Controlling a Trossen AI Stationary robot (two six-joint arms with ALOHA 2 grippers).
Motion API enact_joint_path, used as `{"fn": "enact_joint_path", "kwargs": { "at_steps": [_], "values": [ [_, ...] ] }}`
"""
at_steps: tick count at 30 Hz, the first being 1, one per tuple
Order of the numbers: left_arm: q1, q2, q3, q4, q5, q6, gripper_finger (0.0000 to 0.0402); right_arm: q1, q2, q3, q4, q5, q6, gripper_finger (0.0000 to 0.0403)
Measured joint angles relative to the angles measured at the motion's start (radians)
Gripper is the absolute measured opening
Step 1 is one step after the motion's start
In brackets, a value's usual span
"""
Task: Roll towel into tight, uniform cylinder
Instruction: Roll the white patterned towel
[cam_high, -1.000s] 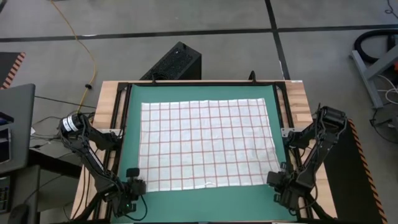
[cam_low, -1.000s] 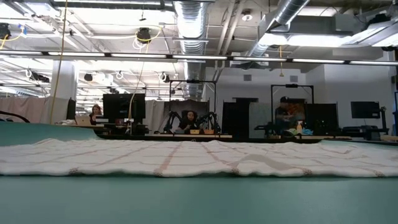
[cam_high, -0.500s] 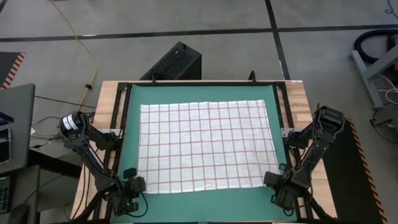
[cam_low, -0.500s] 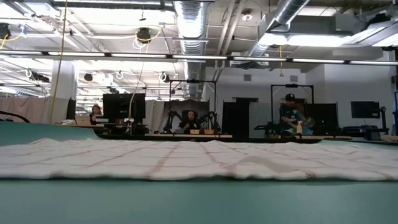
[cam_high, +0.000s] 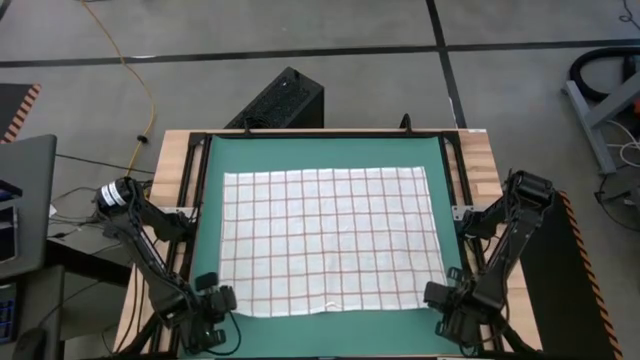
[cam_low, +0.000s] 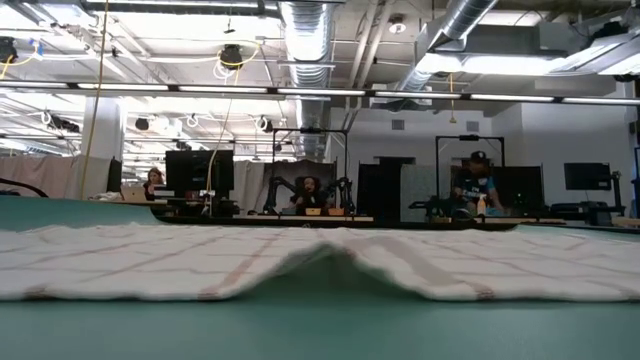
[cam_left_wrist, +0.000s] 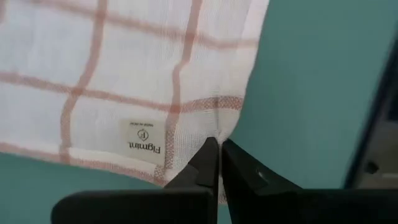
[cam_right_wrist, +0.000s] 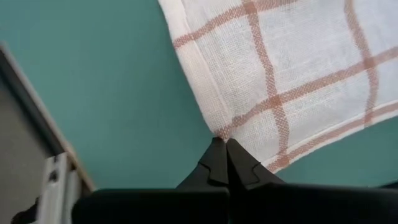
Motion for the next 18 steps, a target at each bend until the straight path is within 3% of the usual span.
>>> {"fn": "enact_joint_path", "kwargs": {
  "at_steps": [10, 18],
  "values": [
    [0.03, -0.002, 0.211, -0.298, -0.053, 0.012, 0.0, -0.024, -0.001, 0.187, -0.23, 0.007, 0.045, 0.0],
    [0.093, -0.003, 0.285, -0.487, -0.092, -0.041, 0.0, -0.149, -0.002, 0.354, -0.529, 0.017, 0.148, 0.0]
  ]
}}
